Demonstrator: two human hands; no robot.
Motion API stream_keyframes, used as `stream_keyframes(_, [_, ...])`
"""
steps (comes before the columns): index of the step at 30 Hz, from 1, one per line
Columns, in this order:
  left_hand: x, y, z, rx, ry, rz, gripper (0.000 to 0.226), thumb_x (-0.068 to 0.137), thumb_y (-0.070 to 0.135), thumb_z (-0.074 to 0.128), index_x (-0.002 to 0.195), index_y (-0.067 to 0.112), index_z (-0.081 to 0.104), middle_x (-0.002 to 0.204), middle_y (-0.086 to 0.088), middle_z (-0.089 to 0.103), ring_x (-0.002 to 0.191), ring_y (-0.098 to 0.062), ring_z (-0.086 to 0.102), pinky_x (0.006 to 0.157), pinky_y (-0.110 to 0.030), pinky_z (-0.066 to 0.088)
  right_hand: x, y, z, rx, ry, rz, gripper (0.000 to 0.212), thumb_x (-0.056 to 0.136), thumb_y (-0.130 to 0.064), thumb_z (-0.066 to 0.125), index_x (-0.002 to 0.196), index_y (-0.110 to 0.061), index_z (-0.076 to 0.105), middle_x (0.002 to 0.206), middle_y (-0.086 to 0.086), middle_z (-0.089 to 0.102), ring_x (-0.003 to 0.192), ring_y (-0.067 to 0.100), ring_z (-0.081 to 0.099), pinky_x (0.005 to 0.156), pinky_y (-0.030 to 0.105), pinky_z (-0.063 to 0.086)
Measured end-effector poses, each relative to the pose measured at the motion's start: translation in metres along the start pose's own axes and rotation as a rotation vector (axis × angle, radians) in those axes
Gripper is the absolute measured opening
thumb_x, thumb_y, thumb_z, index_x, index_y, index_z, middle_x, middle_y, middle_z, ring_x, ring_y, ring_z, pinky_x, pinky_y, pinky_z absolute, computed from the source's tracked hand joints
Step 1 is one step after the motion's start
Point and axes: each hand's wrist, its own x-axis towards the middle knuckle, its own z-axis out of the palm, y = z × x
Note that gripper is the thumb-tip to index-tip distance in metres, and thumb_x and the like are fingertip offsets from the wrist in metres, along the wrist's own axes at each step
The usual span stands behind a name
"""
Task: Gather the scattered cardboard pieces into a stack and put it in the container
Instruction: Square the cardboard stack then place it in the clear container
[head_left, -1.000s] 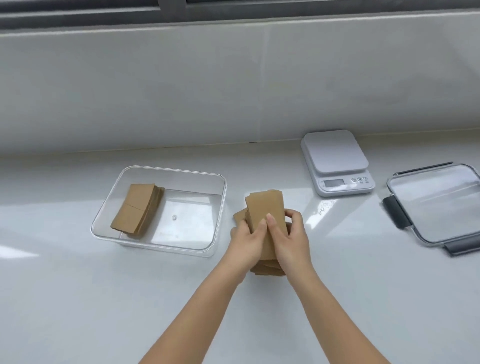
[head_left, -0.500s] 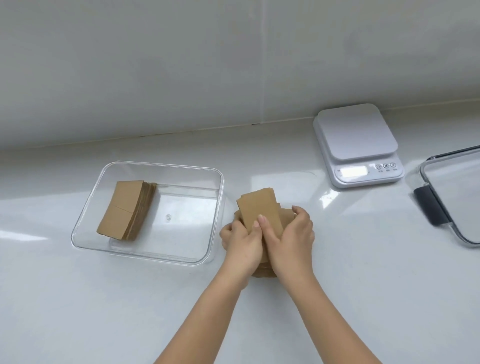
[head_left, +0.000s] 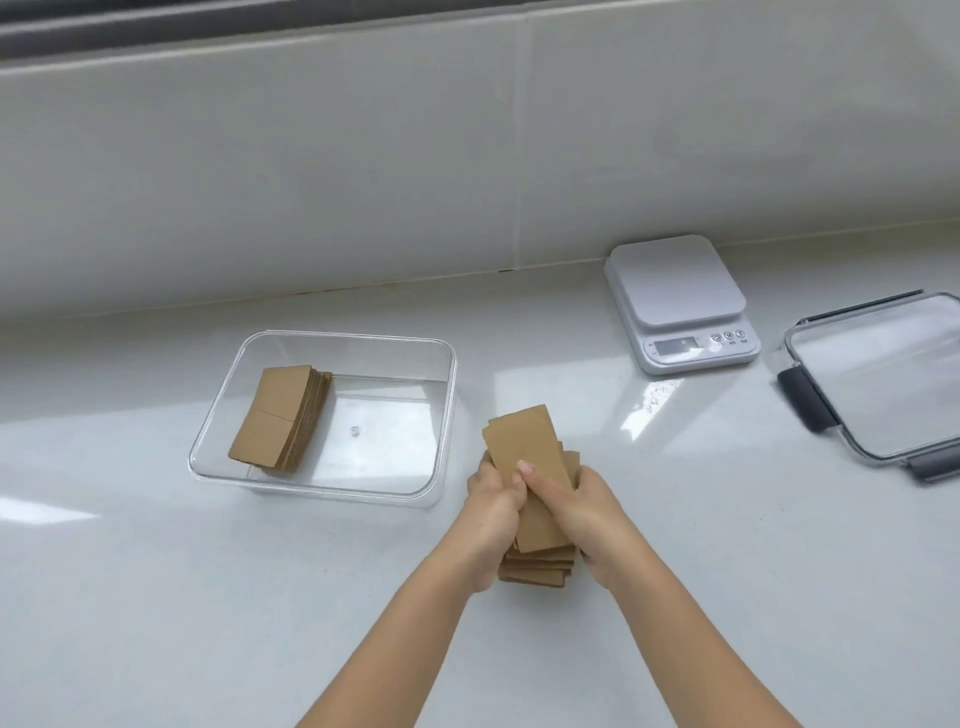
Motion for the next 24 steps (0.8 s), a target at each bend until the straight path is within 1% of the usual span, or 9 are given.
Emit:
stream_keyframes(2, [-0.017, -0.008, -0.006, 0.063, -0.033, 0.010, 0.052, 0.077, 0.046, 0.046, 0.128, 0.045, 0.039, 0.138, 0.000, 0.044, 0.120, -0.017, 0.052, 0.096, -0.042, 0.048, -0.019, 0.007, 0.004, 0.003, -0.024, -0.008, 0.055, 0.069, -0.049, 0.074, 0.111, -0.018, 0.057, 0.105, 0.004, 0.070, 0.094, 0.019, 0.069, 0.083, 0.039, 0.058])
stream_keyframes(4, [-0.039, -0.012, -0.014, 0.115, -0.058, 0.044, 0.057, 0.074, 0.051, 0.048, 0.129, 0.050, 0.033, 0.139, 0.005, 0.039, 0.125, -0.017, 0.045, 0.098, -0.043, 0.047, -0.038, 0.010, 0.010, 0.015, -0.071, -0.014, 0.057, 0.072, -0.045, 0.073, 0.115, -0.018, 0.047, 0.112, 0.002, 0.064, 0.099, 0.017, 0.066, 0.084, 0.036, 0.057])
stream_keyframes(8, [-0.086, -0.013, -0.044, 0.162, -0.130, 0.149, 0.050, 0.090, 0.032, 0.048, 0.132, 0.045, 0.024, 0.136, 0.010, 0.031, 0.131, -0.009, 0.035, 0.102, -0.030, 0.040, -0.076, 0.012, 0.032, -0.009, -0.126, -0.115, 0.057, 0.071, -0.031, 0.079, 0.116, -0.023, 0.046, 0.111, -0.003, 0.063, 0.098, 0.012, 0.065, 0.073, 0.025, 0.055])
stream_keyframes(11, [-0.126, -0.012, -0.086, 0.152, -0.135, 0.222, 0.071, 0.077, 0.028, 0.064, 0.137, 0.035, 0.026, 0.134, 0.006, 0.047, 0.123, -0.005, 0.046, 0.102, -0.028, 0.040, -0.099, 0.011, 0.060, -0.120, -0.149, -0.207, 0.063, 0.062, -0.031, 0.086, 0.113, -0.030, 0.049, 0.106, -0.011, 0.065, 0.094, 0.006, 0.066, 0.071, 0.024, 0.056])
stream_keyframes(14, [-0.160, -0.011, -0.129, 0.097, 0.026, 0.316, 0.079, 0.060, 0.018, 0.076, 0.131, 0.028, 0.042, 0.127, 0.002, 0.058, 0.109, -0.007, 0.060, 0.086, -0.025, 0.050, -0.115, 0.013, 0.088, -0.377, -0.181, -0.348, 0.070, 0.054, -0.031, 0.085, 0.114, -0.034, 0.048, 0.102, -0.014, 0.066, 0.091, 0.006, 0.067, 0.071, 0.031, 0.058])
stream_keyframes(16, [-0.177, -0.015, -0.150, 0.344, 0.184, 0.404, 0.085, 0.055, 0.023, 0.081, 0.129, 0.036, 0.041, 0.128, 0.018, 0.051, 0.114, 0.006, 0.051, 0.089, -0.020, 0.044, -0.122, 0.012, 0.104, -0.711, -0.150, -0.526, 0.071, 0.055, -0.034, 0.081, 0.117, -0.034, 0.046, 0.107, -0.018, 0.064, 0.097, 0.006, 0.062, 0.080, 0.029, 0.054])
stream_keyframes(19, [-0.193, -0.025, -0.162, 0.867, 0.307, 0.554, 0.086, 0.064, 0.031, 0.076, 0.134, 0.043, 0.028, 0.130, 0.039, 0.027, 0.127, 0.015, 0.020, 0.104, -0.020, 0.023, -0.120, 0.015, 0.135, -1.183, -0.142, -0.737, 0.069, 0.065, -0.033, 0.076, 0.124, -0.023, 0.042, 0.115, -0.007, 0.059, 0.102, 0.021, 0.054, 0.084, 0.032, 0.044])
stream_keyframes(21, [-0.181, -0.045, -0.156, 1.129, 0.351, 0.577, 0.082, 0.071, 0.037, 0.069, 0.140, 0.031, 0.025, 0.139, 0.029, 0.026, 0.137, 0.003, 0.011, 0.111, -0.029, 0.014, -0.114, 0.022, 0.156, -1.422, -0.103, -0.840, 0.065, 0.062, -0.032, 0.078, 0.117, -0.014, 0.049, 0.106, 0.000, 0.062, 0.092, 0.024, 0.057, 0.074, 0.031, 0.040])
stream_keyframes(24, [-0.155, -0.081, -0.143, 1.352, 0.406, 0.350, 0.081, 0.070, 0.043, 0.061, 0.137, 0.011, 0.031, 0.141, 0.000, 0.041, 0.140, -0.022, 0.025, 0.111, -0.045, 0.022, -0.102, 0.049, 0.183, -1.648, 0.013, -0.832, 0.053, 0.018, -0.026, 0.085, 0.064, -0.017, 0.061, 0.053, -0.002, 0.057, 0.048, 0.016, 0.056, 0.046, 0.022, 0.037])
